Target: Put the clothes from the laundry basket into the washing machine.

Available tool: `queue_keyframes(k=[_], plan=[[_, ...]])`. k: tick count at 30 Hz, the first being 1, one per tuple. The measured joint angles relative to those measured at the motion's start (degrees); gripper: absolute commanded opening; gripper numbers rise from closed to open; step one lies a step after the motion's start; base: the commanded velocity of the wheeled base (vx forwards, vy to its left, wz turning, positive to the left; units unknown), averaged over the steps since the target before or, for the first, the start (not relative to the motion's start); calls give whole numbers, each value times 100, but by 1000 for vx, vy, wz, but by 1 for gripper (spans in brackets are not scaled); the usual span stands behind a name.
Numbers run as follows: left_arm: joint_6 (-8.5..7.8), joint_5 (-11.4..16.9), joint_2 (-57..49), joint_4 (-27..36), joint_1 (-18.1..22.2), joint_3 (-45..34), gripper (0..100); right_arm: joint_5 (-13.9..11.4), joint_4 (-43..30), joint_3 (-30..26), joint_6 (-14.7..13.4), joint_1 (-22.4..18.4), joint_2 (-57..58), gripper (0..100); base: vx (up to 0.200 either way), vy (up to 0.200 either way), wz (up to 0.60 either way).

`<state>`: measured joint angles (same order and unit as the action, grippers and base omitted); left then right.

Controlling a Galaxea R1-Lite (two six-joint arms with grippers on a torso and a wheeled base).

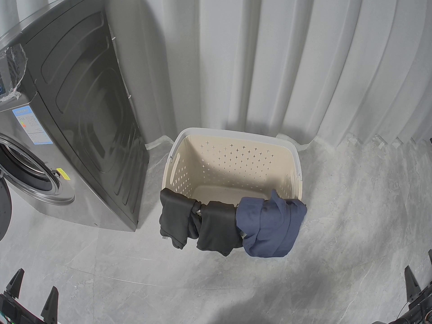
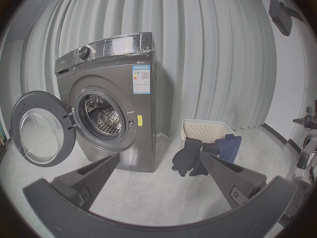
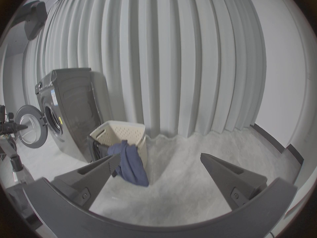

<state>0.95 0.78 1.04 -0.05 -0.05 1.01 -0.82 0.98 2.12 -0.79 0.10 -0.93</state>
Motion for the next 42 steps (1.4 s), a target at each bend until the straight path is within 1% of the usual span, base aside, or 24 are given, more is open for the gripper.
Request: queue_keyframes(k=[4, 6, 9, 13, 17, 24, 27, 29, 32, 35, 42], plan=[[-5, 0, 0, 0, 5, 0, 100, -60, -105, 507, -73, 0, -89, 100, 0, 0, 0], [-5, 0, 0, 0, 5, 0, 100, -121, -162, 664, -101, 1, -266, 100, 0, 0, 0], [-6, -2, 0, 2, 5, 0, 100, -238, -204, 750, -155, 11, -719, 100, 0, 0, 0], [-6, 0, 0, 2, 5, 0, 100, -343, -162, 796, -207, 9, -1649, 100, -150, 150, 0], [-6, 0, 0, 0, 5, 0, 100, -402, 126, 846, -229, 6, -2658, 100, 0, 0, 0], [-9, -2, 0, 5, 5, 0, 100, -464, 1098, 901, -297, 111, -4604, 100, 0, 0, 0], [-9, -2, 0, 5, 5, 0, 100, -477, 1503, 912, -411, 260, -5385, 100, 0, 0, 0], [-9, 0, 0, 2, 5, 0, 100, -484, 1799, 928, -561, 452, -5912, 100, 0, 0, 0], [-9, 0, 0, 2, 5, 0, 100, -492, 2246, 951, -827, 867, -6591, 100, 0, 0, 0], [-6, 0, 0, 2, 5, 0, 100, -488, 2633, 970, -980, 1162, -7151, 100, 0, 0, 0], [-5, -2, 0, 2, 5, 0, 100, -449, 3438, 1014, -1084, 1549, -8234, 100, 0, 0, 0]])
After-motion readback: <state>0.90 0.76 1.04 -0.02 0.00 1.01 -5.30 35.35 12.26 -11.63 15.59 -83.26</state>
